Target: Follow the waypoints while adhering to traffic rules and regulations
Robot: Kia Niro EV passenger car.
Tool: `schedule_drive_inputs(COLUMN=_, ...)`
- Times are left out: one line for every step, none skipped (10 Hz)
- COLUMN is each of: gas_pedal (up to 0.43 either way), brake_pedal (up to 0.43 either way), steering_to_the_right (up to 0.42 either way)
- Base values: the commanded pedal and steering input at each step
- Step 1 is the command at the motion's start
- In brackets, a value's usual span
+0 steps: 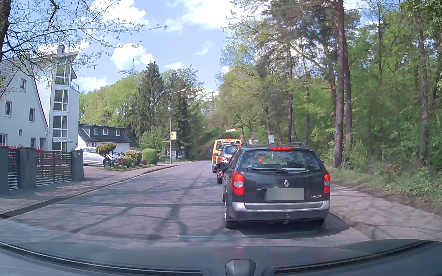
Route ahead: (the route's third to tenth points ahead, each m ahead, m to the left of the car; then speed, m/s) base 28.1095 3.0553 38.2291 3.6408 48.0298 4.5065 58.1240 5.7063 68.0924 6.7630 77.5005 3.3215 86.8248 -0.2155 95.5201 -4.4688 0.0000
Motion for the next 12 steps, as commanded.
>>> schedule_drive_inputs(gas_pedal=0.0, brake_pedal=0.159, steering_to_the_right=0.001)
schedule_drive_inputs(gas_pedal=0.0, brake_pedal=0.159, steering_to_the_right=0.001)
schedule_drive_inputs(gas_pedal=0.0, brake_pedal=0.159, steering_to_the_right=0.002)
schedule_drive_inputs(gas_pedal=0.0, brake_pedal=0.159, steering_to_the_right=0.001)
schedule_drive_inputs(gas_pedal=0.0, brake_pedal=0.159, steering_to_the_right=0.001)
schedule_drive_inputs(gas_pedal=0.0, brake_pedal=0.159, steering_to_the_right=0.001)
schedule_drive_inputs(gas_pedal=0.0, brake_pedal=0.159, steering_to_the_right=0.001)
schedule_drive_inputs(gas_pedal=0.0, brake_pedal=0.159, steering_to_the_right=0.001)
schedule_drive_inputs(gas_pedal=0.0, brake_pedal=0.165, steering_to_the_right=0.001)
schedule_drive_inputs(gas_pedal=0.0, brake_pedal=0.159, steering_to_the_right=0.001)
schedule_drive_inputs(gas_pedal=0.0, brake_pedal=0.159, steering_to_the_right=0.001)
schedule_drive_inputs(gas_pedal=0.0, brake_pedal=0.159, steering_to_the_right=0.001)
